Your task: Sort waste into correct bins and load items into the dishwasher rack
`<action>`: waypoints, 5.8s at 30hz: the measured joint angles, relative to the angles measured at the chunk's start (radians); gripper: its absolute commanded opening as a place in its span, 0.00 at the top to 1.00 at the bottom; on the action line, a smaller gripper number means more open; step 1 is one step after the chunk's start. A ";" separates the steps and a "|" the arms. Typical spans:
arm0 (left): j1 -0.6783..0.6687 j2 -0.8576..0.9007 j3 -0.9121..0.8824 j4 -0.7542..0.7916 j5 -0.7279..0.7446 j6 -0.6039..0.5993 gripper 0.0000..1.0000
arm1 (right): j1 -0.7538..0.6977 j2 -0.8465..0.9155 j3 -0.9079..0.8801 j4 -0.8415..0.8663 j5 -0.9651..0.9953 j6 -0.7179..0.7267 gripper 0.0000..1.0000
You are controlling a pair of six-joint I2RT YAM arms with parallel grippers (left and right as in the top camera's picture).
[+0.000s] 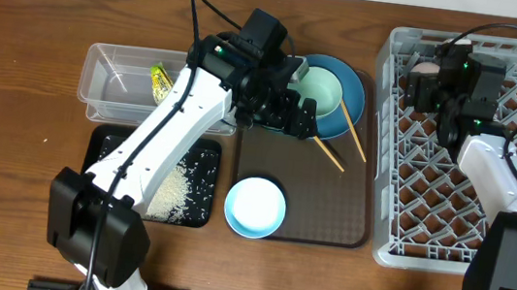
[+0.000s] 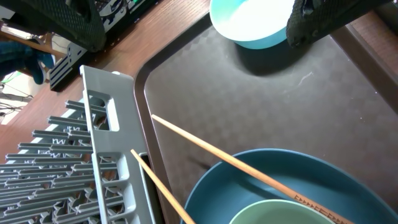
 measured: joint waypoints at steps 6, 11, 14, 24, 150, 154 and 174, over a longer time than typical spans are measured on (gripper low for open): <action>0.000 0.000 0.000 0.000 0.000 0.000 0.04 | 0.000 0.000 0.000 0.010 -0.005 0.000 0.03; 0.000 0.000 0.000 0.000 0.000 0.000 0.04 | 0.000 0.000 0.000 0.014 -0.005 0.000 0.02; 0.000 0.000 0.000 0.000 0.000 0.000 0.04 | 0.000 -0.001 0.000 0.014 -0.003 0.000 0.02; 0.000 0.000 0.000 0.000 0.000 0.000 0.04 | 0.000 -0.001 0.000 0.002 0.063 -0.002 0.09; 0.000 0.000 0.000 0.000 -0.008 0.000 0.04 | -0.022 0.086 0.031 0.064 0.007 -0.009 0.85; 0.000 0.000 0.000 0.000 -0.008 0.000 0.04 | -0.022 0.090 0.031 0.089 0.008 -0.010 0.85; 0.000 0.000 0.000 0.000 -0.011 0.000 0.04 | -0.022 -0.254 0.026 -0.154 -0.504 0.159 0.57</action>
